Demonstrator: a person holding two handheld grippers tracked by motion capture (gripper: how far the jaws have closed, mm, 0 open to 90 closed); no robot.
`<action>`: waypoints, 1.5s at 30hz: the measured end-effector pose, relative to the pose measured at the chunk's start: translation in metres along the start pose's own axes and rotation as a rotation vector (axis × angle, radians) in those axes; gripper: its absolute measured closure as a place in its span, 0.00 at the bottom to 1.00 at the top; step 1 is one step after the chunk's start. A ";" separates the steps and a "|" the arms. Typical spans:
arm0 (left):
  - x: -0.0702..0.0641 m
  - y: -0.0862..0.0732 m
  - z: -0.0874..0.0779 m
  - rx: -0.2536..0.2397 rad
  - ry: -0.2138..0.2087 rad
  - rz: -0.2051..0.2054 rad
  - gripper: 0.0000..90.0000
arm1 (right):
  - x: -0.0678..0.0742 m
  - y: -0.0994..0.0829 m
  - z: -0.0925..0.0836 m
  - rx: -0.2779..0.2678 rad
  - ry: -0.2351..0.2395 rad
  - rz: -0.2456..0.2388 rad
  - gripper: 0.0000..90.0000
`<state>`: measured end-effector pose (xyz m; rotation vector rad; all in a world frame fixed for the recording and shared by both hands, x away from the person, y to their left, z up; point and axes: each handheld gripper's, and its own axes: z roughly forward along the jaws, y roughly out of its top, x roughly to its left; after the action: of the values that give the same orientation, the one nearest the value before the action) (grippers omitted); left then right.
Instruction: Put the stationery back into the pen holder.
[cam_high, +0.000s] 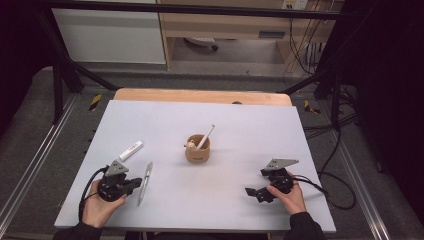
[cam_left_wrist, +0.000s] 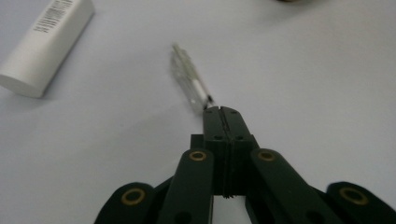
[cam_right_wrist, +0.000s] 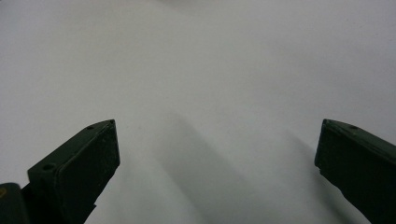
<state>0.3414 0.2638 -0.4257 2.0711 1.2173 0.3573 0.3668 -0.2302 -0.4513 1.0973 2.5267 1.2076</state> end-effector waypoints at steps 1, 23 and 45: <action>0.003 0.003 0.003 0.000 0.005 -0.013 1.00 | 0.000 0.000 0.000 -0.001 -0.001 -0.001 0.01; 0.012 0.035 0.054 0.054 0.075 -0.029 1.00 | 0.000 0.000 0.000 0.000 0.000 -0.001 0.01; -0.012 0.035 0.028 0.028 -0.008 0.072 0.81 | 0.000 0.000 0.000 -0.002 0.002 -0.002 0.01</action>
<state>0.3735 0.2309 -0.4212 2.1424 1.1507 0.3666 0.3668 -0.2303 -0.4513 1.0936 2.5270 1.2102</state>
